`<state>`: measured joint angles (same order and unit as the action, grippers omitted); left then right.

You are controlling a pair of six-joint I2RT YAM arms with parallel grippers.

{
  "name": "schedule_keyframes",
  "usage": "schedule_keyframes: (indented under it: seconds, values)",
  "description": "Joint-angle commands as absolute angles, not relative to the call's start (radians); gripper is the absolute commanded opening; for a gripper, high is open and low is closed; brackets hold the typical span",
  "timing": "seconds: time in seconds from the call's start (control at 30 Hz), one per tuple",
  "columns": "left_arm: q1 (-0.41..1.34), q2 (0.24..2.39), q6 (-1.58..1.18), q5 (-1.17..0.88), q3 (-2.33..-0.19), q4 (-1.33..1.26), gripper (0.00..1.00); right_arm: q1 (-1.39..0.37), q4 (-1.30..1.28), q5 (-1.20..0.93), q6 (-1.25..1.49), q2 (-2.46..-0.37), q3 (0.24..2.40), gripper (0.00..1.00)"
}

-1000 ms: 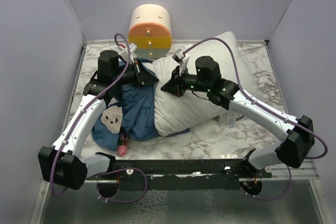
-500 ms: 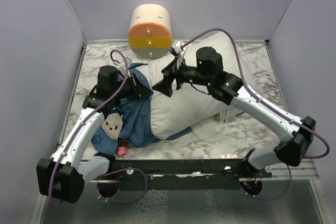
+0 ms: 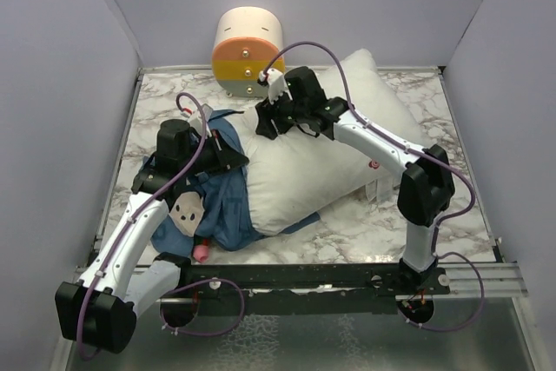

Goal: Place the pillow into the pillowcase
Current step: Stuff the pillow into the pillowcase.

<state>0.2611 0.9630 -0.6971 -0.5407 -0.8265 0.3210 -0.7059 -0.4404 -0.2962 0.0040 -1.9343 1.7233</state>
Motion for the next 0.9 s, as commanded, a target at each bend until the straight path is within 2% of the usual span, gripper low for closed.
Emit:
schedule_keyframes:
  seconds: [0.0, 0.03, 0.07, 0.1, 0.13, 0.4, 0.57, 0.87]
  values:
    - [0.262, 0.954, -0.682, -0.51, -0.851, 0.359, 0.0, -0.732, -0.563, -0.323, 0.02, -1.887, 1.582, 0.37]
    - [0.262, 0.961, -0.682, -0.508, -0.865, 0.354, 0.0, -0.732, -0.555, -0.323, 0.032, -1.871, 1.555, 0.21]
    - [0.262, 0.973, -0.682, -0.508, -0.882, 0.346, 0.0, -0.732, -0.533, -0.322, 0.048, -1.846, 1.526, 0.11]
    - [0.262, 0.987, -0.682, -0.508, -0.905, 0.336, 0.0, -0.731, -0.498, -0.323, 0.067, -1.814, 1.488, 0.04]
    - [0.262, 1.009, -0.682, -0.508, -0.932, 0.323, 0.0, -0.731, -0.458, -0.316, 0.107, -1.782, 1.451, 0.01]
    - [0.265, 1.238, -0.738, -0.596, -1.23, 0.179, 0.0, -0.688, -0.24, -0.281, 0.286, -1.553, 1.371, 0.01]
    - [0.319, 1.342, -0.773, -0.635, -1.338, 0.131, 0.0, -0.654, -0.174, -0.231, 0.347, -1.444, 1.385, 0.01]
    - [0.449, 1.417, -0.787, -0.611, -1.306, 0.028, 0.0, -0.653, -0.077, -0.193, 0.439, -1.422, 1.22, 0.01]
